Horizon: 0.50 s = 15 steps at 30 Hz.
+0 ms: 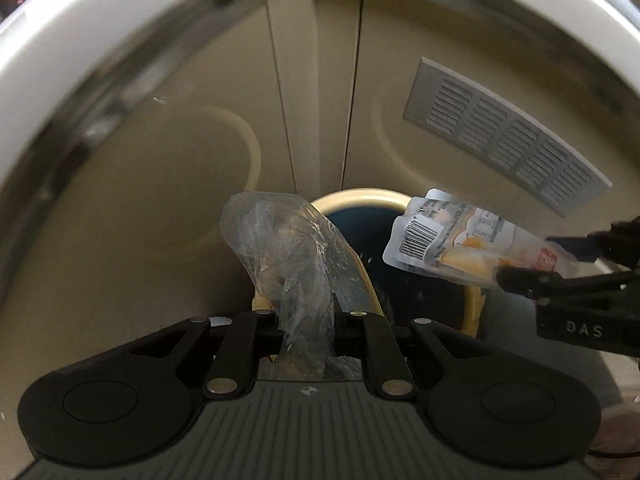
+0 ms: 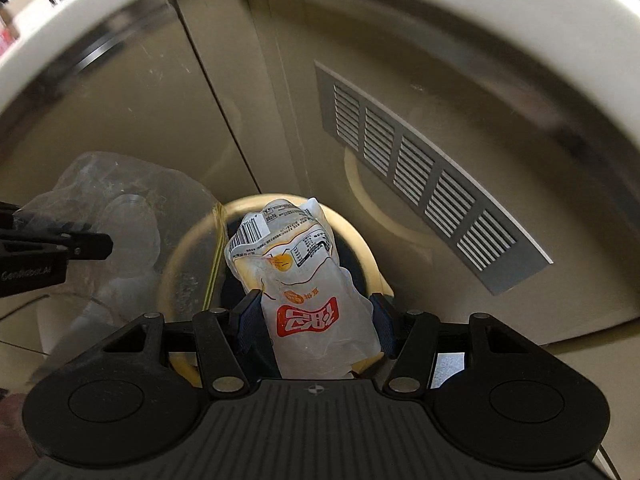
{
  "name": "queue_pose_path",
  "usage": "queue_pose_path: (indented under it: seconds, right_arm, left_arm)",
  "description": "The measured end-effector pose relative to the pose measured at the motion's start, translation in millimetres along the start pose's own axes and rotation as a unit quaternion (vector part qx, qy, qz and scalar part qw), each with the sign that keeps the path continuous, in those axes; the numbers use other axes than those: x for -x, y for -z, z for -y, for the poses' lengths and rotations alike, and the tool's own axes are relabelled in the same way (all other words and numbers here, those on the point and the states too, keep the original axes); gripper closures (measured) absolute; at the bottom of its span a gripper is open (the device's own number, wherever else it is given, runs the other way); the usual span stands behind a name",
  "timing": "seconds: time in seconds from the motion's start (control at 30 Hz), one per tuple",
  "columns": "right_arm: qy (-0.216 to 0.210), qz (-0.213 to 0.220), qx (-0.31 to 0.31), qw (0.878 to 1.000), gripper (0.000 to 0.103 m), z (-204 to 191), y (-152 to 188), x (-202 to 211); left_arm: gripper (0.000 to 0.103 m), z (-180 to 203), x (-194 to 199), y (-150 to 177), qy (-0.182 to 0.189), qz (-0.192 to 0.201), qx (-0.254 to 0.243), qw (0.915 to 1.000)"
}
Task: Collect trash
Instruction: 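Open both tools over the bin, dropping the bag and pouch inside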
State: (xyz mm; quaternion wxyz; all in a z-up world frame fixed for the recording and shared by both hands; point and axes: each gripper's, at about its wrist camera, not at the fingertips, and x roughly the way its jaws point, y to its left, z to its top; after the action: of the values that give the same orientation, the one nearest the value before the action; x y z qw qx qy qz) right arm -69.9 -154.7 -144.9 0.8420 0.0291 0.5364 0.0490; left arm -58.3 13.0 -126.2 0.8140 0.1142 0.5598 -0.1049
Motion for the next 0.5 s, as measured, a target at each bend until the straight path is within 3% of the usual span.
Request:
queue_pose_path:
  seconds: [0.33, 0.5]
  right_arm:
    - [0.006, -0.046, 0.001, 0.999, 0.042, -4, -6, -43]
    - [-0.009, -0.045, -0.014, 0.999, 0.036, 1, -9, -38]
  left_arm:
    - [0.088, 9, -30, -4, -0.004, -0.031, -0.014, 0.9994]
    - [0.083, 13, -28, -5, -0.004, -0.033, -0.015, 0.9993]
